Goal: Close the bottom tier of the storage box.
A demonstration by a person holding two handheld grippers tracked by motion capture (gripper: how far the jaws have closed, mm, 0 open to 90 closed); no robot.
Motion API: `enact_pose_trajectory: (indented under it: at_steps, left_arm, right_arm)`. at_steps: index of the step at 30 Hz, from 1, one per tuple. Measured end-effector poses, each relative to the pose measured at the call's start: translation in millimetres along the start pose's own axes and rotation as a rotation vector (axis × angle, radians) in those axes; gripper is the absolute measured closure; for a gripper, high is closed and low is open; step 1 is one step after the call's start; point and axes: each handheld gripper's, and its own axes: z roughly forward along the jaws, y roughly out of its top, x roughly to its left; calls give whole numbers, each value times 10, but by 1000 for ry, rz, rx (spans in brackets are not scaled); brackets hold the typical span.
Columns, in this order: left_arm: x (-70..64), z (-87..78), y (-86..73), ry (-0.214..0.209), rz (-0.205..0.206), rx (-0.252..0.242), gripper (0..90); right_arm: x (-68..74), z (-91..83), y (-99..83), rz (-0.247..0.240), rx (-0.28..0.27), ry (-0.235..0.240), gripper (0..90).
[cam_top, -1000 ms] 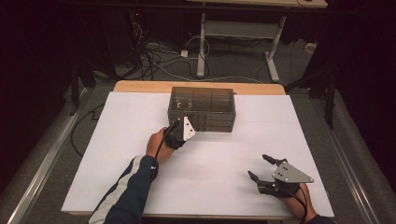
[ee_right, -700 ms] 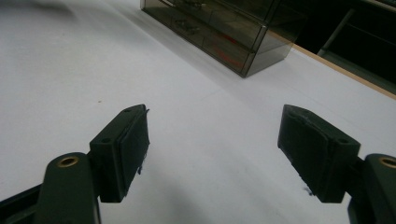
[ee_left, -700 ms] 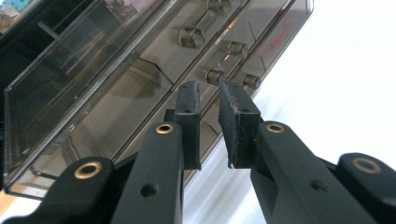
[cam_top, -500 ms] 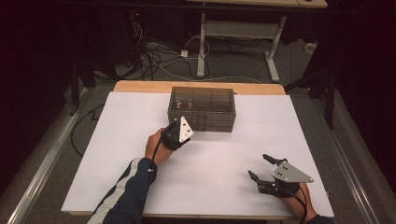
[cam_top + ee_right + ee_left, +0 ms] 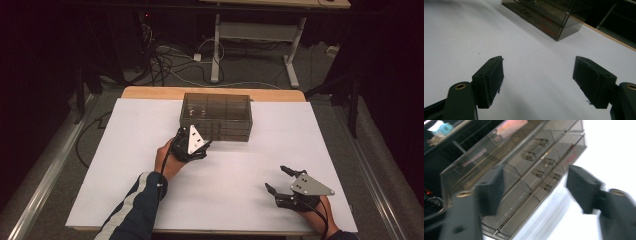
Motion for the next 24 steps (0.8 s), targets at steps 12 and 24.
enact_pose_trajectory:
  at_steps: [12, 24]
  left_arm:
    - [-91, -65, 15, -47, 16, -25, 169]
    - [-166, -126, -8, -62, 27, -18, 169]
  right_arm:
    - [8, 3, 0, -4, 7, 5, 247]
    - [9, -3, 14, 19, -7, 26, 202]
